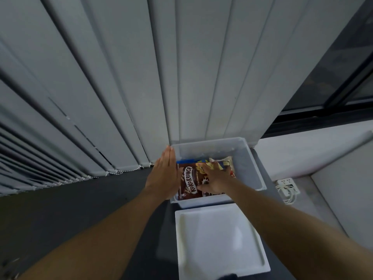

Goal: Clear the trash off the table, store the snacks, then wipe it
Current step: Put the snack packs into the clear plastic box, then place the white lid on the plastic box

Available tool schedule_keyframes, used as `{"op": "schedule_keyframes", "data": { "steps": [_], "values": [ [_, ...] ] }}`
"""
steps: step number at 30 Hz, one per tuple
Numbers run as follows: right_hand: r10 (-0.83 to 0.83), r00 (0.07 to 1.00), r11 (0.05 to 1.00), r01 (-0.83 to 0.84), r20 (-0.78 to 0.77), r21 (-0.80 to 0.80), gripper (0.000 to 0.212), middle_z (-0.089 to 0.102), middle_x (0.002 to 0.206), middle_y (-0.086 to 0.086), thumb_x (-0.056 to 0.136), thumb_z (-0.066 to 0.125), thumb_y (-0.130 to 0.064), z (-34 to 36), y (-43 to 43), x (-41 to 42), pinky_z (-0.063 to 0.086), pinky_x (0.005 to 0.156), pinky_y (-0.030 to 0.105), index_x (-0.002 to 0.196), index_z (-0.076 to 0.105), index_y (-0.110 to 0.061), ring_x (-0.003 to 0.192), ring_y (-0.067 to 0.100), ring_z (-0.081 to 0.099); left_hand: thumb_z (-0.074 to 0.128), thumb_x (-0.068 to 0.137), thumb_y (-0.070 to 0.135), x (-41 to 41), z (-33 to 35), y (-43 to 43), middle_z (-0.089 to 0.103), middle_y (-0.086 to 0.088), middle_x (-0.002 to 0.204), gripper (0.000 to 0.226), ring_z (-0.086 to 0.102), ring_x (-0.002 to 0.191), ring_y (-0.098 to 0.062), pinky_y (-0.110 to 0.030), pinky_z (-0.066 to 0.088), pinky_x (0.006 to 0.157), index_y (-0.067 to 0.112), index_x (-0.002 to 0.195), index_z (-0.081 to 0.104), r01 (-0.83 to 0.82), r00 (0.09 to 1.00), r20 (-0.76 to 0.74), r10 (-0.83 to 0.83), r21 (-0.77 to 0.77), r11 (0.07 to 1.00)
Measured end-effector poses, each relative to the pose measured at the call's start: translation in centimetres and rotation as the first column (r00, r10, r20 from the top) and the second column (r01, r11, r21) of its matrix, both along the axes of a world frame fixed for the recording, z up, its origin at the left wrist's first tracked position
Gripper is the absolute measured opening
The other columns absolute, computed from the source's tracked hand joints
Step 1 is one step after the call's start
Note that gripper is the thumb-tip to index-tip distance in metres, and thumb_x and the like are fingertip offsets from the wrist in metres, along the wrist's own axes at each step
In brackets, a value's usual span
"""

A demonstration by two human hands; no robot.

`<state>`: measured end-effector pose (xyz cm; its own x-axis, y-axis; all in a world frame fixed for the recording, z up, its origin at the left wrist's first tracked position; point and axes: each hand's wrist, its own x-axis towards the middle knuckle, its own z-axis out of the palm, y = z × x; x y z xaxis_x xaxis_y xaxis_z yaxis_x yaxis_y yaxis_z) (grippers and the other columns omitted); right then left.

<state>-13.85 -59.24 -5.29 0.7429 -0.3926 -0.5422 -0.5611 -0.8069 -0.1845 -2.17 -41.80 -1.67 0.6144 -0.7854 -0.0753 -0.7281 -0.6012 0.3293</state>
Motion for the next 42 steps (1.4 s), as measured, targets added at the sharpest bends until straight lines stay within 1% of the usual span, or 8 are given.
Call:
{"op": "schedule_keyframes", "data": {
  "steps": [4,9,15,22,26,34,37,42],
  "values": [
    [-0.087,0.984,0.996,0.086,0.154,0.013,0.090,0.000,0.167,0.003,0.085,0.054,-0.070,1.8,-0.2,-1.0,0.008,0.120,0.059,0.156,0.011,-0.035,0.151,0.039,0.004,0.029,0.104,0.045,-0.4,0.9,0.2,-0.005,-0.010,0.166,0.072,-0.002,0.153,-0.022,-0.038,0.007,0.123,0.010,0.157,-0.005,0.015,1.000,-0.003,-0.015,0.074,0.997],
    [-0.151,0.866,0.988,0.153,0.477,0.035,0.068,0.040,0.153,0.002,0.090,0.058,-0.052,4.7,0.6,-4.0,0.033,0.113,0.049,0.149,0.035,-0.028,0.142,0.030,0.031,0.031,0.103,0.043,-2.1,2.8,1.0,0.004,-0.012,0.166,0.070,0.014,0.151,-0.027,-0.039,0.014,0.122,0.007,0.157,0.004,-0.017,0.999,-0.046,0.019,0.052,0.998],
    [-0.179,0.686,0.977,0.209,0.705,0.045,0.057,0.057,0.137,0.003,0.091,0.064,-0.044,6.4,2.6,-8.8,0.038,0.106,0.036,0.143,0.049,-0.026,0.128,0.023,0.047,0.031,0.100,0.038,-4.6,3.7,4.8,0.051,-0.013,0.124,0.036,0.057,0.111,-0.033,-0.048,0.048,0.094,0.012,0.122,0.040,-0.076,0.991,-0.112,0.070,-0.044,0.996],
    [-0.079,0.509,0.946,0.311,0.857,-0.097,0.035,0.060,0.116,0.005,0.090,0.067,-0.038,5.5,5.8,-14.6,0.049,0.089,0.033,0.117,0.061,-0.016,0.105,0.021,0.053,0.028,0.102,0.037,-8.3,0.8,10.1,0.028,-0.012,0.159,0.058,0.034,0.142,-0.029,-0.041,0.028,0.114,0.007,0.151,0.023,-0.223,0.937,-0.267,0.225,0.038,0.974],
    [-0.246,0.572,0.924,0.383,0.782,0.011,0.029,0.057,0.114,0.001,0.091,0.067,-0.038,2.8,7.6,-17.5,0.050,0.086,0.032,0.112,0.057,-0.021,0.102,0.017,0.052,0.035,0.095,0.032,-10.3,-1.3,11.0,0.045,-0.011,0.144,0.041,0.051,0.118,-0.028,-0.041,0.042,0.099,0.014,0.131,0.042,-0.228,0.911,-0.320,0.261,0.139,0.964],
    [-0.577,0.813,0.816,0.569,0.082,0.102,0.085,0.024,0.158,0.015,0.090,0.060,-0.055,-2.5,8.4,-20.6,0.031,0.113,0.052,0.153,0.020,-0.016,0.144,0.036,0.023,0.053,0.090,0.022,-14.2,-5.4,10.0,0.014,-0.018,0.161,0.076,0.012,0.148,-0.037,-0.047,0.024,0.118,0.007,0.153,0.013,-0.063,0.811,-0.531,0.245,0.337,0.939],
    [-0.584,0.805,0.812,0.579,0.101,0.072,0.082,0.025,0.156,0.014,0.090,0.062,-0.052,-3.0,8.8,-20.4,0.030,0.111,0.052,0.153,0.020,-0.019,0.143,0.036,0.021,0.058,0.087,0.025,-15.0,-6.0,9.3,0.006,-0.014,0.163,0.089,0.006,0.150,-0.032,-0.041,0.023,0.118,0.007,0.155,0.004,-0.095,0.812,-0.524,0.258,0.317,0.944],
    [-0.734,0.645,0.679,0.702,0.211,0.214,0.072,0.034,0.139,0.015,0.090,0.069,-0.028,-2.6,8.4,-20.3,0.036,0.108,0.049,0.148,0.027,-0.021,0.131,0.037,0.035,0.065,0.081,0.024,-15.3,-6.0,8.6,0.046,-0.010,0.144,0.080,0.049,0.127,-0.030,-0.033,0.042,0.096,0.013,0.150,0.026,-0.392,0.677,-0.604,0.421,0.188,0.901]
  ]
}}
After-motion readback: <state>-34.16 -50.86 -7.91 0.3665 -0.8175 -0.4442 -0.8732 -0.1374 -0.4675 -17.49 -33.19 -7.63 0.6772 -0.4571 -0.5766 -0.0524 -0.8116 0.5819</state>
